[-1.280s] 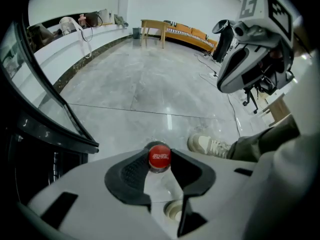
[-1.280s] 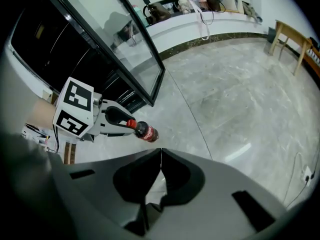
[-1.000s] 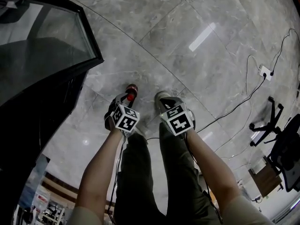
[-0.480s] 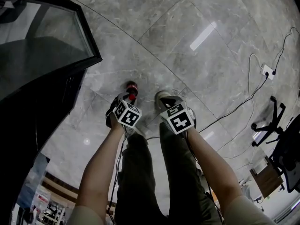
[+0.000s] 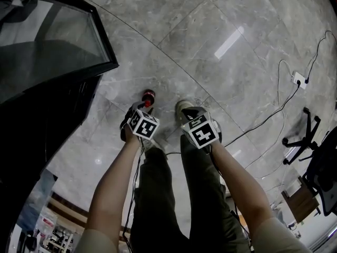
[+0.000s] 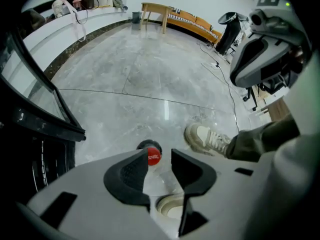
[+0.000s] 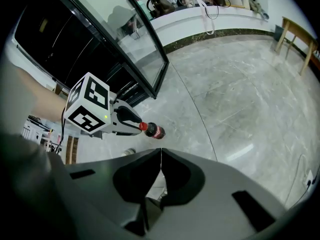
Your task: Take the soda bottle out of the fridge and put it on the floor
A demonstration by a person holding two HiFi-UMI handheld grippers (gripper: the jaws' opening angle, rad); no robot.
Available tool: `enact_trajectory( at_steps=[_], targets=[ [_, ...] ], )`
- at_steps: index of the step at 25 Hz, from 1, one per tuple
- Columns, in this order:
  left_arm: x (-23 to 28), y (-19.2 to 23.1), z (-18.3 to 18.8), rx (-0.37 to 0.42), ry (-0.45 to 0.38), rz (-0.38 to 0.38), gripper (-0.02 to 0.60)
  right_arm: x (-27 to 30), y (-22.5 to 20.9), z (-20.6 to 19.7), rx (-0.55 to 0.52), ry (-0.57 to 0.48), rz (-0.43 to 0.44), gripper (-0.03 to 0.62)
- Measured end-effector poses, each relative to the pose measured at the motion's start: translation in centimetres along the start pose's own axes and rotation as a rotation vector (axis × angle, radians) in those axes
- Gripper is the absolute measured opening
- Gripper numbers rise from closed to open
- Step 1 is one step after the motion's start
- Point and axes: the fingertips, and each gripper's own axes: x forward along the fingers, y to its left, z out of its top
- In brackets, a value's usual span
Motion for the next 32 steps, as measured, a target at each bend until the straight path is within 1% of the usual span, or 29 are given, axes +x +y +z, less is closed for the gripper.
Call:
enact_trajectory(
  at_steps=[7,15,18,20,23,27,32],
  targets=[
    [-6.6,0.0,1.4,-0.036,-0.091,0.009,0.117,-4.9,2.3,3.5,-0.031,-0.052,-0.014,-0.003],
    [-18.0,0.8,2.9,-0.073,-0.223,0.041,0.088,-13.6,6.7,8.6,-0.100,-0.142,-0.022,-0.005],
    [-23.2,1.0,3.9,-0.064,-0.274,0.068,0.077,-17.4,8.7,10.6,-0.130,-0.182,-0.029,-0.005],
    [-27.0,1.1,4.6,-0.026,-0.306,0.099,0.045,-20.0,9.9,12.2,-0.149,-0.222,-0.044,-0.005],
    [-32.3,0.7,5.6,0.010,-0.368,0.114,0.034,-24.1,12.2,14.5,-0.176,-0.277,-0.057,-0.005],
    [-39.9,-0.4,6.4,0.000,-0.437,0.116,0.028,-30.7,15.5,17.4,-0.218,-0.348,-0.083,-0.005],
    [-48.9,-1.3,7.5,-0.035,-0.540,0.148,0.021,-38.4,19.2,21.1,-0.248,-0.473,-0.092,-0.005]
  ],
)
